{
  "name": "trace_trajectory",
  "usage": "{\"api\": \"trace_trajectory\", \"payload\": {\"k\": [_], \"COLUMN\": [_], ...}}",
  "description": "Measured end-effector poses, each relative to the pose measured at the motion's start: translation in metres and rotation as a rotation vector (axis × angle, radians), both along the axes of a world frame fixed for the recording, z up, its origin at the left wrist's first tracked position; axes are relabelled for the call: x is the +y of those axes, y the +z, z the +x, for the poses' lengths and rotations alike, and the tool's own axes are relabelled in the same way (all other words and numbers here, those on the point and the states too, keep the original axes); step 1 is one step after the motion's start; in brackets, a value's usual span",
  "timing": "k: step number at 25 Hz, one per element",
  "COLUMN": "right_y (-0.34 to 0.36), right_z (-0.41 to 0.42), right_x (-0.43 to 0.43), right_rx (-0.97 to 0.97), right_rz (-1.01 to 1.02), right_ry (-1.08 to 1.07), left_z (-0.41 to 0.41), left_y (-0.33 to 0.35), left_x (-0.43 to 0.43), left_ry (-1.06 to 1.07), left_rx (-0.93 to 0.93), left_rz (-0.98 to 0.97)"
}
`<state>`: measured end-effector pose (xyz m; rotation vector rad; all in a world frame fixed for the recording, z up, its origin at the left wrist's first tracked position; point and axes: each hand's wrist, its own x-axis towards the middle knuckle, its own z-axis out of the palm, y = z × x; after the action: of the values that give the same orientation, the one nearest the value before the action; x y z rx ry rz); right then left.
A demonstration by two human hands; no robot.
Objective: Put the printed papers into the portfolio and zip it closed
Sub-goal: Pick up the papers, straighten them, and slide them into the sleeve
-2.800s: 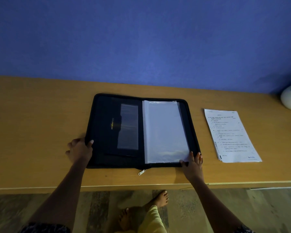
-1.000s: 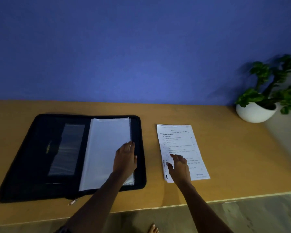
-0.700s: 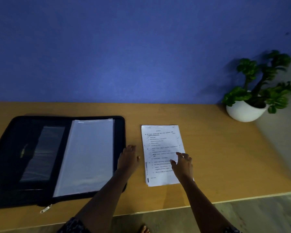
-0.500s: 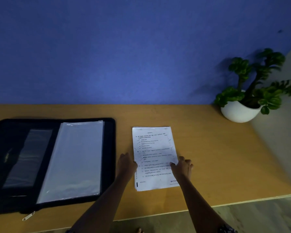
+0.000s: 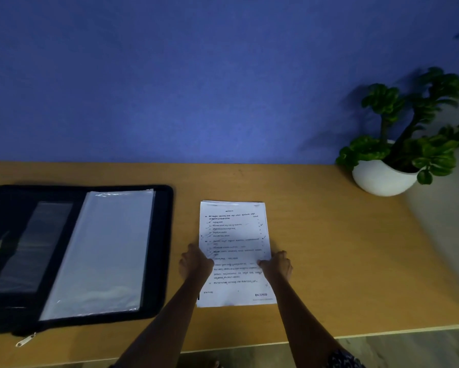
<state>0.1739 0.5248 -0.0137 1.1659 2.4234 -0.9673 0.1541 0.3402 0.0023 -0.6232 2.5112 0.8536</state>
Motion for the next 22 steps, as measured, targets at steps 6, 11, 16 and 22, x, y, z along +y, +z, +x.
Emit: {"api": "trace_trajectory", "payload": {"k": [6,11,16,22], "right_y": [0.000,-0.001,0.001,0.009], "right_z": [-0.004,0.002,0.007,0.013], "right_x": [0.003,-0.005,-0.003,0.003], "right_rx": [0.026,0.102,0.138,0.269], "right_rz": [-0.135,-0.178,-0.257,-0.475], "right_ry": [-0.089,-0.130,-0.151,-0.204], "left_z": [-0.004,-0.001,0.001,0.009], "left_y": [-0.002,0.000,0.002,0.009], "left_x": [0.005,0.009,0.010,-0.006], "left_ry": [0.006,0.030,-0.077,0.049], "left_rx": [-0.067,-0.062,0.007,0.114], "left_rz": [0.004,-0.010,0.120,0.345]}}
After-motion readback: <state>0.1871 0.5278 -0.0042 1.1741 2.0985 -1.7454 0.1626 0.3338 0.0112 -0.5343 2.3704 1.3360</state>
